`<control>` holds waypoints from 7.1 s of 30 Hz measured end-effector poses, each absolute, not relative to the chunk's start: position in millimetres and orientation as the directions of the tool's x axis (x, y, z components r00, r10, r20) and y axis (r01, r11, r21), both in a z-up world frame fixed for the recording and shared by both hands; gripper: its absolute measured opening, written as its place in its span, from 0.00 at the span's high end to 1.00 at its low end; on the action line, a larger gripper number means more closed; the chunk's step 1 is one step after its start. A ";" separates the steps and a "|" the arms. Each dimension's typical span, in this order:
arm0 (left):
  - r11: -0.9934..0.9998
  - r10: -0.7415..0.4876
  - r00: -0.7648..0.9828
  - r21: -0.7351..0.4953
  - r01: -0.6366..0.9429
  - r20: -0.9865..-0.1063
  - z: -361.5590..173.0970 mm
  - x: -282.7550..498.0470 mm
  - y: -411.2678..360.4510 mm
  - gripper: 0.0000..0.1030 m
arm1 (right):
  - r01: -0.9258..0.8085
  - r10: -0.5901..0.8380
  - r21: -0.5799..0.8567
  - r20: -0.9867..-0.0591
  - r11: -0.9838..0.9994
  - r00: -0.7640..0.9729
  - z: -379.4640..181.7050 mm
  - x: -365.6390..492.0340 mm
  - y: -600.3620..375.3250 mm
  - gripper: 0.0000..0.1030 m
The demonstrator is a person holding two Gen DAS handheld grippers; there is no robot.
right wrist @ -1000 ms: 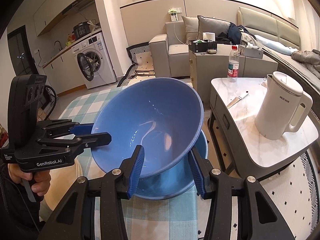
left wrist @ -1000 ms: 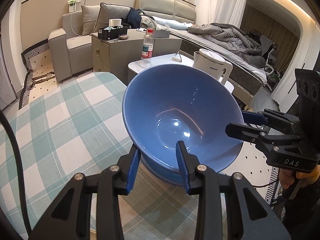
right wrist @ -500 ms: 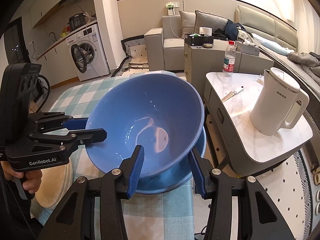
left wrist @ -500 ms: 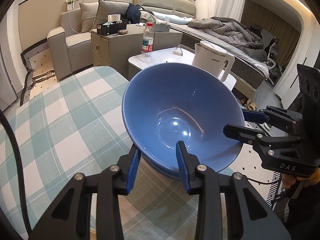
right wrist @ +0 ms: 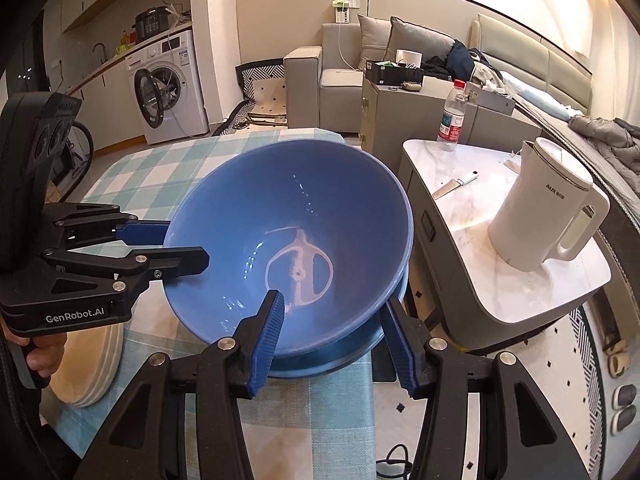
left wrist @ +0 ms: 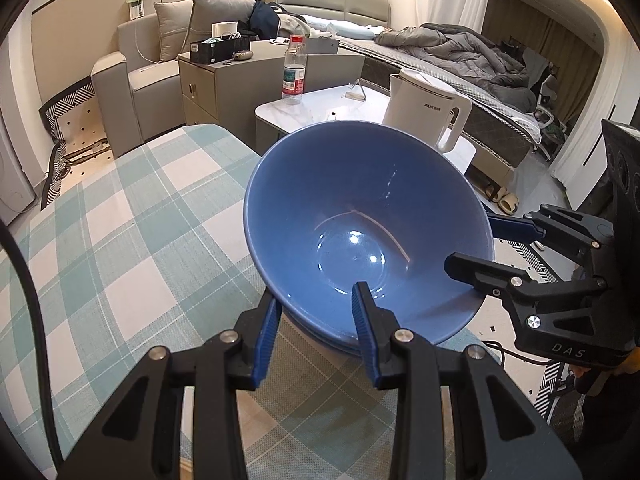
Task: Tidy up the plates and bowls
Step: 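Lower the held blue bowl into the nested blue bowls, then open the left gripper and lift it off the bowl rim, then close the left gripper on the rim of the three stacked bowls, then lift the bowl stack with the left gripper toward the cream plates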
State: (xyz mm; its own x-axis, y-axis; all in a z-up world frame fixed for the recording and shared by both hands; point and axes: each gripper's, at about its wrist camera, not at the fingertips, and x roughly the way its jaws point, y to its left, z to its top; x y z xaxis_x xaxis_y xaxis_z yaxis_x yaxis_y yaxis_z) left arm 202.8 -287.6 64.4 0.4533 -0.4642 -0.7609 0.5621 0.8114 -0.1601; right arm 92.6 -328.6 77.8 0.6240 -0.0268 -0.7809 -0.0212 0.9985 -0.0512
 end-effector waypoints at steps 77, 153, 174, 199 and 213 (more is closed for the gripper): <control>0.822 -0.503 0.394 -0.285 0.493 -0.769 34.6 238.4 -294.8 0.41 | 0.071 0.129 0.220 -0.770 0.973 0.625 31.0 123.0 -379.6 0.26; 0.864 -0.468 0.576 -0.211 0.457 -0.670 106.0 157.6 -231.9 0.55 | -0.079 0.177 0.175 -0.663 0.981 0.728 112.6 64.1 -303.6 0.35; 0.894 -0.440 0.638 -0.240 0.379 -0.632 104.8 122.0 -177.8 0.55 | -0.174 0.227 0.146 -0.659 0.974 0.717 117.8 58.5 -249.2 0.35; 0.937 -0.351 0.690 -0.233 0.262 -0.633 93.2 97.7 -108.8 0.55 | -0.286 0.315 0.156 -0.658 0.946 0.684 104.7 70.7 -183.1 0.35; 0.946 -0.323 0.711 -0.219 0.238 -0.624 89.4 82.5 -87.0 0.55 | -0.326 0.351 0.164 -0.645 0.931 0.679 94.1 64.3 -163.4 0.35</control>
State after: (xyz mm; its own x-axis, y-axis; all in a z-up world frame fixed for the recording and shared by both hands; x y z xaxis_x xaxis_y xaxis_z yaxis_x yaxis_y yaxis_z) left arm 82.5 -87.0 89.4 0.7115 -0.3234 -0.6239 0.2383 0.9463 -0.2187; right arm 64.3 -163.4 94.1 0.6785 0.3514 -0.6451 -0.3260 0.9310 0.1642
